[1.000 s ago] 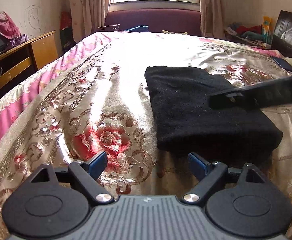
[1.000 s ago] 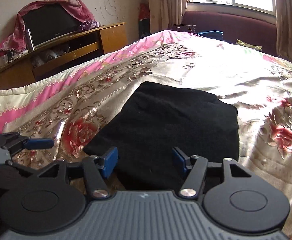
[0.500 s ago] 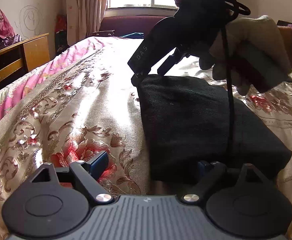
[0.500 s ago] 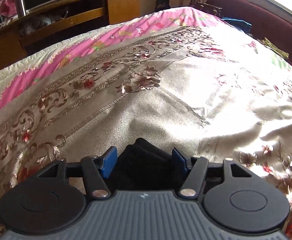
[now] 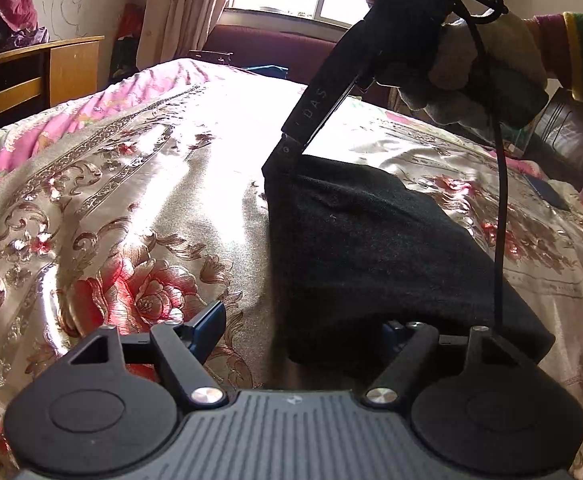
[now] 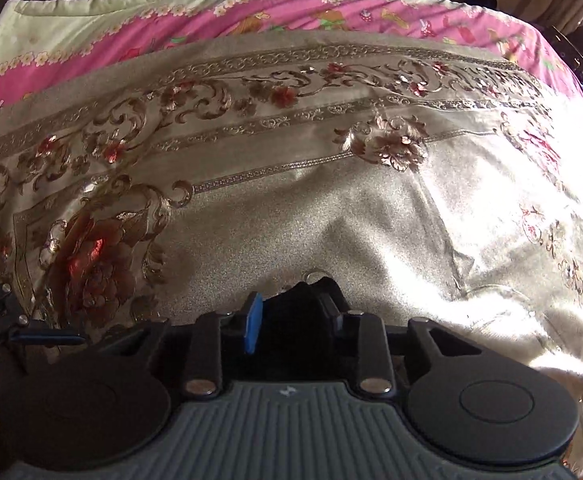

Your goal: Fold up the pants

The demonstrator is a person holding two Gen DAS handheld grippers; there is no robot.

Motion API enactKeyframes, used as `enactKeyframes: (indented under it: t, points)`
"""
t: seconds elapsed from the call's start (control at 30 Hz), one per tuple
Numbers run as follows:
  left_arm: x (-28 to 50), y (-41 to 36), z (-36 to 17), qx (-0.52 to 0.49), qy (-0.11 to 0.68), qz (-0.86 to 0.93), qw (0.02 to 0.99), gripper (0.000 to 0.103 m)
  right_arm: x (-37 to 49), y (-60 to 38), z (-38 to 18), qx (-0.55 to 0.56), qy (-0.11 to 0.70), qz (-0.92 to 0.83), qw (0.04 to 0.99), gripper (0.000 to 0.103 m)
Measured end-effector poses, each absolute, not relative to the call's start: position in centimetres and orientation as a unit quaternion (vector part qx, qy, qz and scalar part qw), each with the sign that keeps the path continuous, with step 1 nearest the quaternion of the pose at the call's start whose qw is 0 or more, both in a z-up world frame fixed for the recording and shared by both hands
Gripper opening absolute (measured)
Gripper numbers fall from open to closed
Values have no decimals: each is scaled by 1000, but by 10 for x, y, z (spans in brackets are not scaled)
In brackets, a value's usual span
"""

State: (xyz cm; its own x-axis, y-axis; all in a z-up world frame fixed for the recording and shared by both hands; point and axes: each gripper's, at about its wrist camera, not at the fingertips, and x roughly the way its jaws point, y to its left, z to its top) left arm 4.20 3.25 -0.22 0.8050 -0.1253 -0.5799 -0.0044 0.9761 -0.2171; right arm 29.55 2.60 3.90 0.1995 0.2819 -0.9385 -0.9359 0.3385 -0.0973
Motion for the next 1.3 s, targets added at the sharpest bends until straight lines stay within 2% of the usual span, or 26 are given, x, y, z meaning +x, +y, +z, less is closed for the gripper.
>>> enactKeyframes:
  t: [0.07,0.13,0.2,0.27,0.37,0.4,0.43,0.47,0.5,0.53,0.6,0.77,0.87,0.97,1.07,1.17,1.2,1.23,1.3]
  points:
    - [43,33,-2,-112,309,-29,944,87,302,30,35,-386,447,443,674,31]
    - [42,32,-2,-112,306,-29,945,85,314,36,25,-384,469,442,661,38]
    - [41,31,-3,-112,302,-28,946,85,317,39,18,-388,481,450,644,37]
    - [42,33,-3,-118,301,-31,946,85,315,37,16,-393,483,452,639,34]
    - [43,34,-4,-126,301,-38,945,85,314,24,26,-352,495,438,663,24]
    - [43,34,-4,-127,300,-40,945,85,311,18,32,-337,497,426,677,17]
    - [43,33,-3,-128,297,-41,945,83,306,14,36,-332,496,417,686,11]
    - [43,32,-2,-128,295,-44,946,82,301,10,40,-329,493,411,693,10]
    - [42,31,-1,-130,291,-49,947,76,296,6,46,-327,487,403,702,7]
    - [42,31,0,-131,287,-54,947,69,292,2,51,-324,481,396,712,7]
    - [41,28,4,-132,273,-67,951,63,288,-8,67,-305,466,382,738,6]
    - [51,22,17,-107,243,-67,962,62,293,-29,92,-277,411,330,803,3]
    - [76,20,-1,-119,294,-75,945,62,317,-35,66,-230,422,282,831,1]
    - [76,29,-12,-160,301,-88,936,61,316,-23,25,-247,443,289,812,1]
    - [72,36,-7,-177,279,-91,939,59,318,-25,21,-228,441,287,819,5]
    - [72,34,-3,-167,259,-92,947,59,322,-39,36,-203,431,300,826,13]
    - [74,32,-2,-162,260,-95,947,60,319,-43,40,-197,426,308,828,25]
    - [77,29,-1,-153,259,-96,949,62,321,-46,41,-194,427,311,827,42]
    - [82,25,1,-140,253,-91,953,67,328,-49,37,-186,443,328,813,55]
